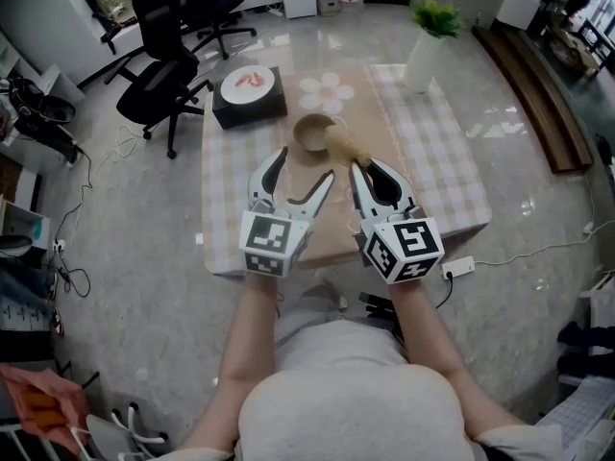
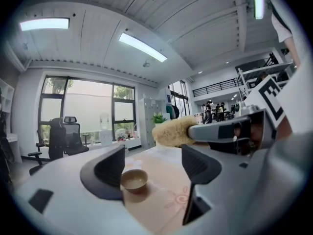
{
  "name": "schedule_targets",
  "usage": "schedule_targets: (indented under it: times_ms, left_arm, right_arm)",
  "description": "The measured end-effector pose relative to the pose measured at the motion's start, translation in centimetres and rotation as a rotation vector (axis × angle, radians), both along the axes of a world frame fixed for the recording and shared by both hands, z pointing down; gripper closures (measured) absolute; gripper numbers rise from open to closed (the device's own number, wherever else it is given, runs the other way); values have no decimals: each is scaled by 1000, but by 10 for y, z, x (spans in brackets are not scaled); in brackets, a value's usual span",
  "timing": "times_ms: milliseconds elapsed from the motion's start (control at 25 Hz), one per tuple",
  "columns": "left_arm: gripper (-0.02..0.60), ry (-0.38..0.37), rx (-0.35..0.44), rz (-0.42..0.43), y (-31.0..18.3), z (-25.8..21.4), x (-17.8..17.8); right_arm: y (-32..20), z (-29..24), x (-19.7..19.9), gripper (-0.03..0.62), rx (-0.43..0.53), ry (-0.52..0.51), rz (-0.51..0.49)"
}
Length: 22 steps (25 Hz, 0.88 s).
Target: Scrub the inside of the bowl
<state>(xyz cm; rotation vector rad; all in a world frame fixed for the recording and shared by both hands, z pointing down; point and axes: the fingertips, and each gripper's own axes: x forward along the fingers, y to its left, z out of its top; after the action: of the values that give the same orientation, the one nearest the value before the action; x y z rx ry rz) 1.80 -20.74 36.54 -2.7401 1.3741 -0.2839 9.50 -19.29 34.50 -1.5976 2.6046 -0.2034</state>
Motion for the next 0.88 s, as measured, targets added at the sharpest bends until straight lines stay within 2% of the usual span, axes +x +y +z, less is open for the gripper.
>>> schedule_targets:
  times_ms: [160, 240, 640, 880]
  left_arm:
    - [172, 33, -48, 27, -23, 10, 4]
    - [158, 38, -71, 28, -35, 18, 5]
    - [152, -110, -162, 34, -91, 70, -9]
    - [152, -172, -229, 80, -116, 98, -10]
  right_arm:
    - [-25, 3, -1, 534, -11, -2, -1]
    - [-36, 4, -2, 534, -14, 1, -6]
    - [-88, 25, -4, 534, -72, 30, -14]
    - [-114, 40, -5, 534, -115, 56, -23]
